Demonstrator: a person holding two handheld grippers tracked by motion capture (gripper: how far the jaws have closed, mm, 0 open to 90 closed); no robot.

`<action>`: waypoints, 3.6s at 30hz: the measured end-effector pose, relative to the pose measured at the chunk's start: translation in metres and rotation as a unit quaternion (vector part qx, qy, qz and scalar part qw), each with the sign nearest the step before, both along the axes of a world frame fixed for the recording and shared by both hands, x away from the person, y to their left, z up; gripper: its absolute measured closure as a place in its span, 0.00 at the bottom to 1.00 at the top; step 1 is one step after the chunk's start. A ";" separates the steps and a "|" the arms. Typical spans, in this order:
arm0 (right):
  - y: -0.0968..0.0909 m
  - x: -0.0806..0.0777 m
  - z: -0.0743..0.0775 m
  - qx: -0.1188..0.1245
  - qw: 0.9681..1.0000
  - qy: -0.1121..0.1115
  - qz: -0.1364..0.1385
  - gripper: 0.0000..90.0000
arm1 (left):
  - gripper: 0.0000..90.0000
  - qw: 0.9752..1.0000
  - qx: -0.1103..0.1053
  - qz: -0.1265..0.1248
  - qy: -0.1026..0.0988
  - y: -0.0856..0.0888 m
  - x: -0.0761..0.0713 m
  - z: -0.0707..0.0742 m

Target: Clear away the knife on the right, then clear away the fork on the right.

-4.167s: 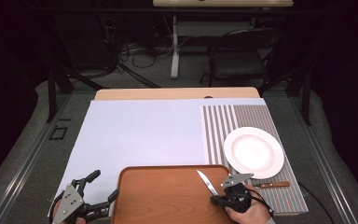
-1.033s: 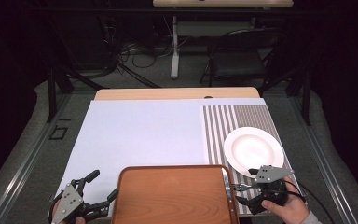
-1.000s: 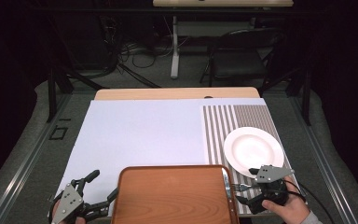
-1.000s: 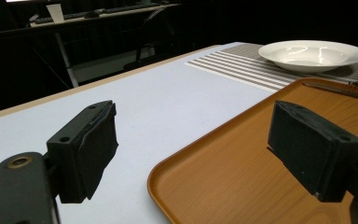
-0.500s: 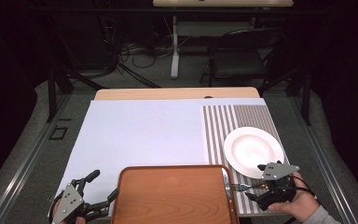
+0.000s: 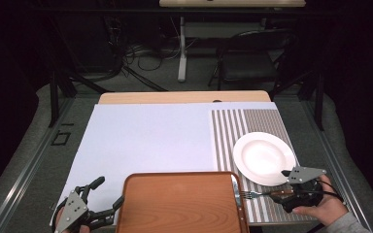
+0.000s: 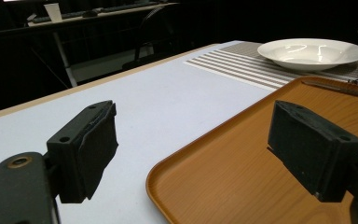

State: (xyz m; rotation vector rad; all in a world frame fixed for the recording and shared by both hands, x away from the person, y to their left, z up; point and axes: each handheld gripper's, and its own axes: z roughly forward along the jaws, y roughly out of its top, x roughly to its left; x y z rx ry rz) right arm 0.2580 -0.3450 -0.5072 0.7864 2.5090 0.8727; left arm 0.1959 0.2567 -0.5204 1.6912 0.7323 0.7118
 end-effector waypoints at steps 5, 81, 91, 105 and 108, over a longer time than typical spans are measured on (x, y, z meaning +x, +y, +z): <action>-0.003 0.002 0.000 -0.013 1.000 -0.004 0.013 0.16 | 0.17 1.000 0.001 -0.001 0.002 0.000 0.000 0.000; 0.013 0.005 -0.021 -0.282 0.937 -0.008 0.205 0.80 | 0.17 1.000 0.003 -0.001 0.002 0.000 0.000 0.000; 0.015 0.008 -0.021 -0.295 0.931 -0.007 0.216 0.81 | 0.17 1.000 0.003 -0.001 0.002 0.000 0.000 0.000; 0.016 0.011 -0.021 -0.293 0.930 0.005 0.222 0.82 | 0.17 1.000 0.002 -0.003 0.002 0.000 0.000 0.000; 0.017 0.011 -0.021 -0.296 0.928 0.008 0.225 0.84 | 0.17 1.000 0.002 -0.002 0.002 0.000 0.000 0.000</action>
